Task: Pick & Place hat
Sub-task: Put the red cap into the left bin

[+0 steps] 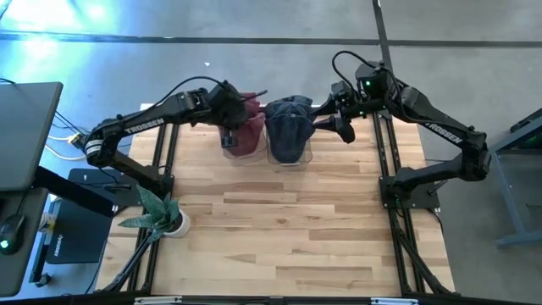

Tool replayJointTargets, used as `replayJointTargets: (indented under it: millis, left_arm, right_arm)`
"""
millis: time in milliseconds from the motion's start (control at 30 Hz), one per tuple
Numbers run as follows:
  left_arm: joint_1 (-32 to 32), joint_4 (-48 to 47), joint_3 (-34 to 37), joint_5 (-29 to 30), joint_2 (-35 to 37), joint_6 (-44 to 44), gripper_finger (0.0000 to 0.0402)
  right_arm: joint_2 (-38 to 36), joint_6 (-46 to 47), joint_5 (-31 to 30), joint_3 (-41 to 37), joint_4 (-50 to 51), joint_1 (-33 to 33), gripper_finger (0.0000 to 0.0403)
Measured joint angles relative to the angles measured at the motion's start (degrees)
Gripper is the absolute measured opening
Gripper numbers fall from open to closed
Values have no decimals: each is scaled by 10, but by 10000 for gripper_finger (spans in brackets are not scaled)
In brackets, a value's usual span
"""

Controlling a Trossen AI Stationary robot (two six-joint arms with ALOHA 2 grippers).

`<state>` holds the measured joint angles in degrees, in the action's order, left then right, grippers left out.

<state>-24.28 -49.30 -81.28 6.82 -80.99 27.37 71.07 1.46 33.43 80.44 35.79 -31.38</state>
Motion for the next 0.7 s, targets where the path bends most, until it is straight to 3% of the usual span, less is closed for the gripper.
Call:
replayJointTargets:
  millis: [333, 533, 700]
  left_arm:
    - [-75, 1, 4, -77, 0, 7, 11]
    - [-117, 11, 4, -137, -3, -2, 64]
    - [-140, 24, 5, -150, -23, -31, 117]
  right_arm:
    - [0, 3, -1, 0, 0, 0, 215]
    - [0, 11, -4, 0, 0, 0, 215]
    - [0, 14, -4, 0, -1, 0, 216]
